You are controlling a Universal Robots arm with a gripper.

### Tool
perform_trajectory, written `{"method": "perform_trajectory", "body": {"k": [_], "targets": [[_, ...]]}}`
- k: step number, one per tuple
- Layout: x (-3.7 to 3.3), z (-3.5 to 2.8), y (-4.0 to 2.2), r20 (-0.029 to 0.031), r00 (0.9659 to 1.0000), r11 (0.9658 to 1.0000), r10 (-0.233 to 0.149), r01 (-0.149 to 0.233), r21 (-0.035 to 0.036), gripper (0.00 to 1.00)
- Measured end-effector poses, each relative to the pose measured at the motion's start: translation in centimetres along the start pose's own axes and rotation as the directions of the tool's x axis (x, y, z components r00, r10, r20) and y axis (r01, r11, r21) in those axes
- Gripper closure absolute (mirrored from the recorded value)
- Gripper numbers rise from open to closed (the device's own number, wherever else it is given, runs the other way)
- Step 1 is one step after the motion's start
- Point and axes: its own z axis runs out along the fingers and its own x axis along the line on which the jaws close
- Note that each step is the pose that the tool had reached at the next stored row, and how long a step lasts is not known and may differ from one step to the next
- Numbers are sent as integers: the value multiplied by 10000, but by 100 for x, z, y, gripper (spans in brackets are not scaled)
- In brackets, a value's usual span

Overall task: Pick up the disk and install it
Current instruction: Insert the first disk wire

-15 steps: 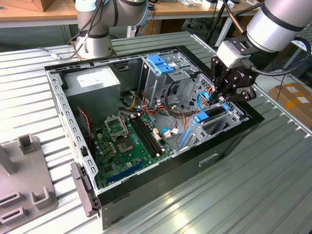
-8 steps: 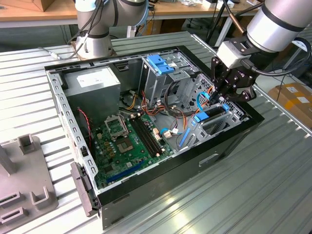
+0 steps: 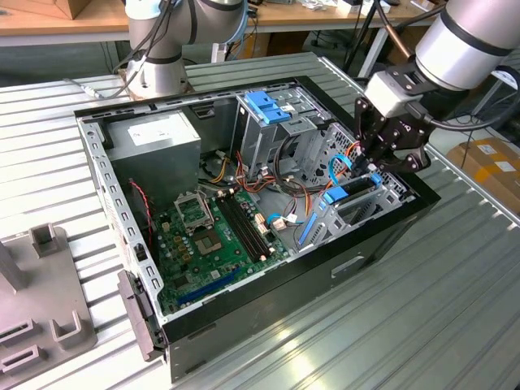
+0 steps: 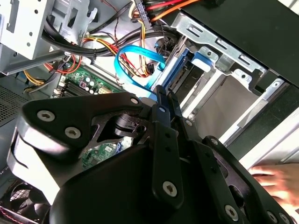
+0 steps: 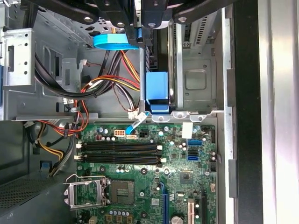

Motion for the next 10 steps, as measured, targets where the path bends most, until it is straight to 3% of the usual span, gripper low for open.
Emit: {"method": "perform_trajectory", "body": {"k": [10], "targets": [[65,-8,-1,0,10000,10000,0,0,0,84]]}}
